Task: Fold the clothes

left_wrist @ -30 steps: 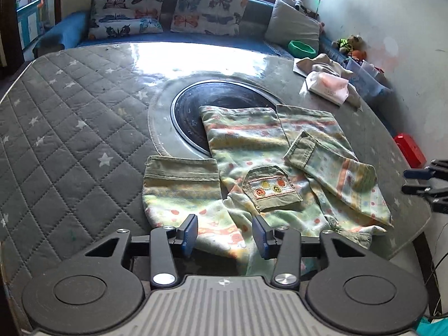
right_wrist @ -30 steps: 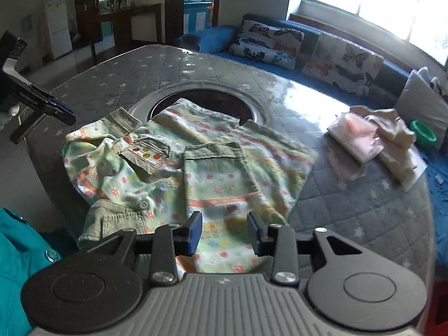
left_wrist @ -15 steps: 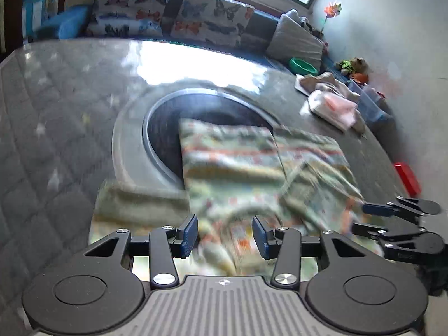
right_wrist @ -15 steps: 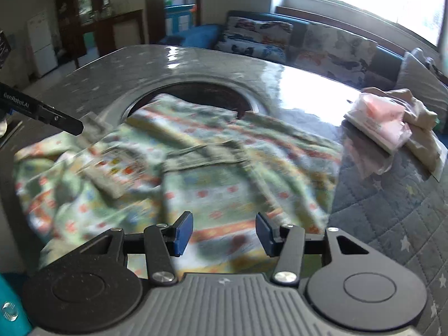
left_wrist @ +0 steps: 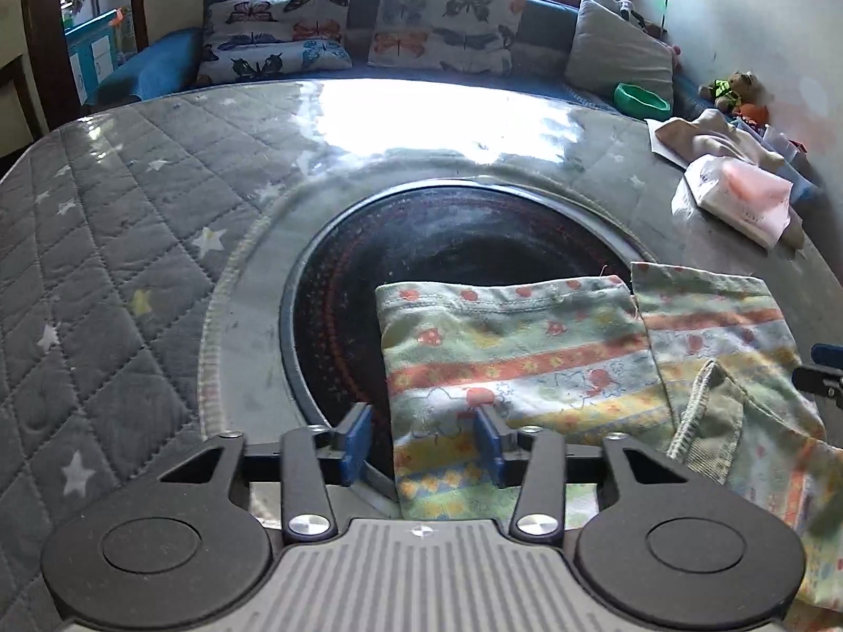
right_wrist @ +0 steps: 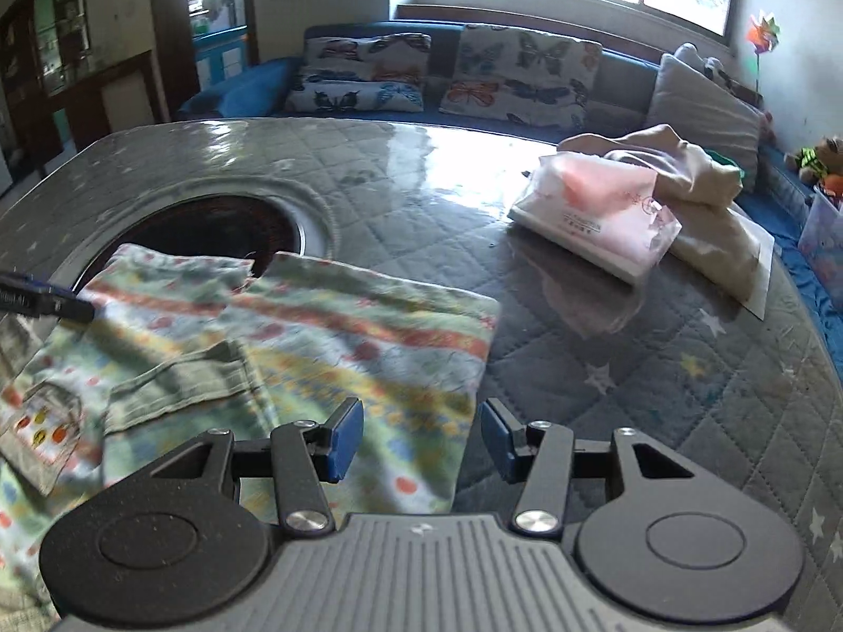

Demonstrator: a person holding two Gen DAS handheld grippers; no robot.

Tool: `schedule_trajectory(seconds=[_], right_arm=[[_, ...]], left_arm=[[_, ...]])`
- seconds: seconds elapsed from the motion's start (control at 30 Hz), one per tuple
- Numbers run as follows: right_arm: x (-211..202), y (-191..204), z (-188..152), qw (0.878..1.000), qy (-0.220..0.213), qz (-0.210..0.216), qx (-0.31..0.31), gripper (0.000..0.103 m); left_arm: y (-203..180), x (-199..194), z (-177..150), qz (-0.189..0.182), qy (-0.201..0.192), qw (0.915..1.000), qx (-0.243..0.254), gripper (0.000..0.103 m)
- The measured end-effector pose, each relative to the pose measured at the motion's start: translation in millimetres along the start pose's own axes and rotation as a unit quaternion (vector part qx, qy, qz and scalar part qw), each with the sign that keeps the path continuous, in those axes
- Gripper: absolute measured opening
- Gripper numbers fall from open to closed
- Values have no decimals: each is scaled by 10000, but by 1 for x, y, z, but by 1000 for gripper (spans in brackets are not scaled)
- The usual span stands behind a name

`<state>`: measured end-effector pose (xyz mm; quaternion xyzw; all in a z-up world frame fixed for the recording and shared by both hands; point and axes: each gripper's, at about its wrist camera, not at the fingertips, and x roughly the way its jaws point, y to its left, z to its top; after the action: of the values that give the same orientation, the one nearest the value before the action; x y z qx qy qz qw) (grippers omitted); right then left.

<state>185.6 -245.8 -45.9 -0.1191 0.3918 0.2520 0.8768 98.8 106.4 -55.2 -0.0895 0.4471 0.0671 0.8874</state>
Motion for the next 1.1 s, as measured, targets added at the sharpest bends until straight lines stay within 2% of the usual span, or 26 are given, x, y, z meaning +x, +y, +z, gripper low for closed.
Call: schedule_trajectory(seconds=[0.1,0.13,0.23,0.67,0.93,1.0,1.1], right_arm=[[9,-2,3,10000,43,-37,21,50],[11,-2,4,10000,57,-56,27,50],[19,-3,7,9999,90,-69,55,50],[46,15,29,9999,113,-87,-62,32],[72,43,54,9988,-44,-350,-342,32],[77,46,58,9985,-76,-385,-379,32],[83,47,62,9982,-115,-426,-397,34]], left_arm=[[-1,2,0,-9,-53,10000,64,22],[-2,2,0,26,-79,9999,124,13],[-3,2,-1,56,-155,9996,224,7],[16,4,9,282,-322,9990,103,3],[46,13,34,766,-439,9961,67,2],[54,13,40,751,-442,9962,-56,2],[56,5,42,504,-488,9974,-131,3]])
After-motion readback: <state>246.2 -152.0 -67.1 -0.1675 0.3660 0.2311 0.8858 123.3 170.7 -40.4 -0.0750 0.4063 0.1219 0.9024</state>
